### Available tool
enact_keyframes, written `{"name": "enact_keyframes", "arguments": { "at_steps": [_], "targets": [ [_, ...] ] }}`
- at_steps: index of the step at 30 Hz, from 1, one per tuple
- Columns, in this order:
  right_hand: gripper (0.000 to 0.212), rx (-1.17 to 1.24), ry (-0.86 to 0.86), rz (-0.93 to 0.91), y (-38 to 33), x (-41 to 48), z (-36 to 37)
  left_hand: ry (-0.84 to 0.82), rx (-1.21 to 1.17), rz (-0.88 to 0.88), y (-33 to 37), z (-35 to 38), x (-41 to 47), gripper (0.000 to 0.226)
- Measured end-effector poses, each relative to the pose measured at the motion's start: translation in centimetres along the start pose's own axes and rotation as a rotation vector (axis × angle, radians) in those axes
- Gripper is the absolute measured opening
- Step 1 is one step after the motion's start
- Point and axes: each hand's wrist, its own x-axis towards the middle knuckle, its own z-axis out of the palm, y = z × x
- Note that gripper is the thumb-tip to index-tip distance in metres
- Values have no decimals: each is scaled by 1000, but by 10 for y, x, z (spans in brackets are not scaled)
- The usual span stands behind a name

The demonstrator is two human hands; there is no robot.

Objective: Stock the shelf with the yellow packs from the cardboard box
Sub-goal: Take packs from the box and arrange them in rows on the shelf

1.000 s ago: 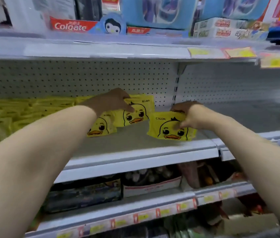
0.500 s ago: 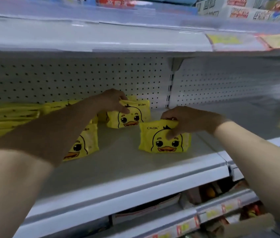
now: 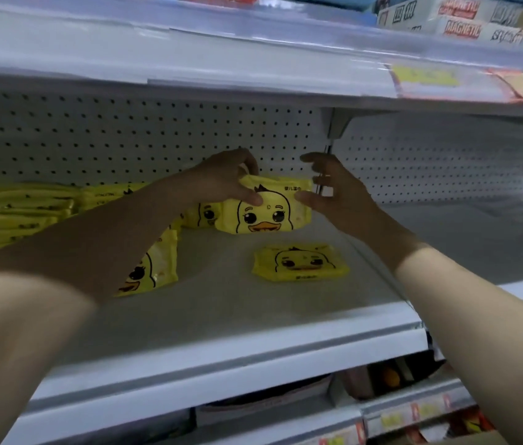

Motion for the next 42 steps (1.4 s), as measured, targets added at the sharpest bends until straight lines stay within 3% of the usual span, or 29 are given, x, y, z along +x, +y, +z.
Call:
{"name": "enact_keyframes", "arguments": {
  "at_steps": [4,10,14,17,20,24,31,42],
  "targets": [
    [15,46,-23,-10,-1,11,8,-40,-131,3,10,3,-10,54],
    [11,371,42,115,-1,2,11,6,-372,51,0,5,-32,34],
    [6,429,49,207,-2,-3,15,71,-404,46,-7,12,-39,19],
    [12,437,29,251,0,-5,17,33,-433,-9,-14,10,-38,17],
    [13,458,5,248,3,2,23,-48,-330,-79,-16,0,-35,19],
    [25,437,13,219,0,22,35,31,-191,-125,-21,-11,-18,28],
    [26,207,20,177,11,65,74,80,147,-205,-44,-22,2,41],
    [33,88,64,257,35,92,112,120,217,-177,-79,-20,16,45]
  ]
}}
